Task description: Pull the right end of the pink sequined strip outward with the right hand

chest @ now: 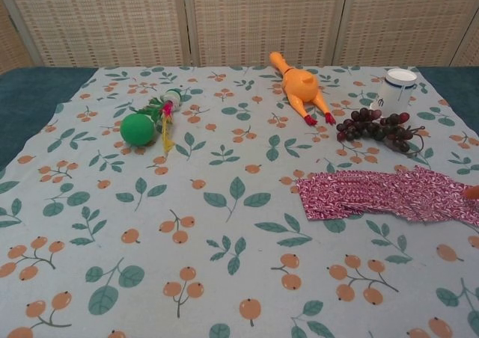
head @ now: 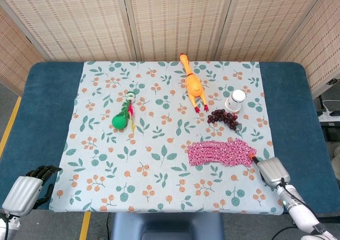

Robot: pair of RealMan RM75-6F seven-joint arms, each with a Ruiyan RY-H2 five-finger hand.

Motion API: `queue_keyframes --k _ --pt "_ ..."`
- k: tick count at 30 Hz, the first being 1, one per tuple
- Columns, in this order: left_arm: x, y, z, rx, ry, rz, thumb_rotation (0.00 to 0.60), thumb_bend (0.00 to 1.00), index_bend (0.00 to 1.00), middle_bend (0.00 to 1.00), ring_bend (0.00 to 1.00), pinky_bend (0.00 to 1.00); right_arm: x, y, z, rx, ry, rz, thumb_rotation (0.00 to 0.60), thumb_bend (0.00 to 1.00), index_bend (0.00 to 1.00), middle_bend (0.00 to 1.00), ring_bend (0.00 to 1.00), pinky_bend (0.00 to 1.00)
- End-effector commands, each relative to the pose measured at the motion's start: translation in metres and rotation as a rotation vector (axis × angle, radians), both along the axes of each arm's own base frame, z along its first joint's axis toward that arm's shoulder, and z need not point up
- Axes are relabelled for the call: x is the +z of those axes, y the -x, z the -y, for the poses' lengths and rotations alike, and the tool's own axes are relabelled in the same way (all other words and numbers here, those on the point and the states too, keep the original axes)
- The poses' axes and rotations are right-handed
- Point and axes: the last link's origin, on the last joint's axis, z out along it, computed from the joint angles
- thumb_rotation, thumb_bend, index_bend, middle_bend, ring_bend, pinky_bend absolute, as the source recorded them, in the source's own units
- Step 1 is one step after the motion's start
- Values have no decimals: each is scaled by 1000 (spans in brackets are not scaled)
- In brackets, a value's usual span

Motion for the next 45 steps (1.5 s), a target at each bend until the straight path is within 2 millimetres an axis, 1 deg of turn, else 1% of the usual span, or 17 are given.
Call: queue_keyframes --k 1,9,12,17,25,27,34,38,45 --pt "0 0 0 -1 0 0 600 594 253 270 254 443 -3 -1 3 -5 -3 8 600 879 96 686 640 766" --pt "0 0 0 1 0 0 600 594 253 270 254 443 -7 1 6 -17 -17 -1 600 880 105 686 641 766" --pt "0 0 0 0 -1 1 600 594 254 270 254 443 -6 2 5 -19 -18 -13 600 880 164 686 641 766" --pt "1 0 0 -1 -2 2 600 594 253 270 254 443 -1 3 0 -24 -32 -37 600 882 218 686 640 765" --pt "1 0 1 0 -3 3 600 594 253 271 255 443 12 9 -17 -53 -102 -107 600 883 389 686 641 766" --pt "1 0 1 0 -3 3 600 594 254 270 254 443 15 11 -20 -64 -123 -135 600 883 413 686 641 766" --pt "1 -1 1 0 -2 3 600 594 253 270 254 443 22 11 -27 -97 -156 -178 600 883 454 686 640 766" --pt "1 0 1 1 -2 4 600 594 254 271 254 443 26 5 -29 -100 -157 -162 600 883 469 686 641 766" --pt "1 0 1 2 0 4 600 595 254 271 254 443 37 -7 -30 -59 -97 -97 600 883 468 686 640 766"
